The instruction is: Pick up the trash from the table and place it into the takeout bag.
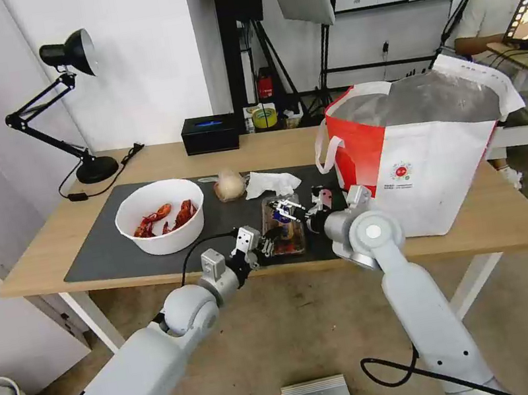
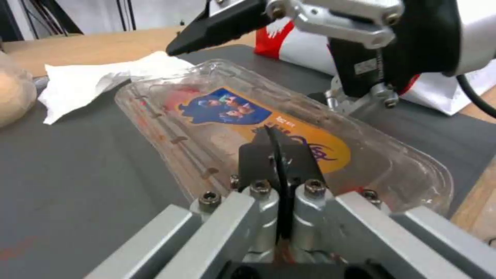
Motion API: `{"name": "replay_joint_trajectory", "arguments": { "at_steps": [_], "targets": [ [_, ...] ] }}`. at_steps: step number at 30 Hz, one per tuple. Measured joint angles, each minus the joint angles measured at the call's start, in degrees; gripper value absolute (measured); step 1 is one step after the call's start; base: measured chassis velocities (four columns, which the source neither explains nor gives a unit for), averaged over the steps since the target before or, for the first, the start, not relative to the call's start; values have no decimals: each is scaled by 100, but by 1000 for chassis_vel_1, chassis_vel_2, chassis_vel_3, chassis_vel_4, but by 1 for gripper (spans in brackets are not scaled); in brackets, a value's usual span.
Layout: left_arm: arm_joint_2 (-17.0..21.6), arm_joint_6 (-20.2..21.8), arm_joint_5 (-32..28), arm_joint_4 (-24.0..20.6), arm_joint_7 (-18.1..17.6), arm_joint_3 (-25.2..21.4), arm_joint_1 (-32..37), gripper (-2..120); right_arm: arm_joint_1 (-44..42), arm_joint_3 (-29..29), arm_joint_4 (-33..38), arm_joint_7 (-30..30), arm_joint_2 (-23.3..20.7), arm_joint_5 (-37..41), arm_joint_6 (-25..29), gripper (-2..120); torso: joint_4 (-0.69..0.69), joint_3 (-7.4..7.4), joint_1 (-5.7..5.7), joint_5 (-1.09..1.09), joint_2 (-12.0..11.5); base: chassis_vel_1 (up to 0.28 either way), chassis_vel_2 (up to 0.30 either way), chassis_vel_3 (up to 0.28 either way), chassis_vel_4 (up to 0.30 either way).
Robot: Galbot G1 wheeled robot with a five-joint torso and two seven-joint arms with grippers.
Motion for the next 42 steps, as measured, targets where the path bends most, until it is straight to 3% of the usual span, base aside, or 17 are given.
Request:
{"name": "replay_joint_trajectory", "arguments": {
  "at_steps": [24,42],
  "targets": [
    [7,-29,14,-41,-10,16,48,0,151,-86,-304,13,397,-237,-24,100,-1,-1,-1,0,1,0,0,0,0],
    [16,-149,1,-8,-14,25,25,0,86,-153,-262,-32,312,-219,-20,100,0,0,0,0,-1,0,0,0,0]
  ]
}}
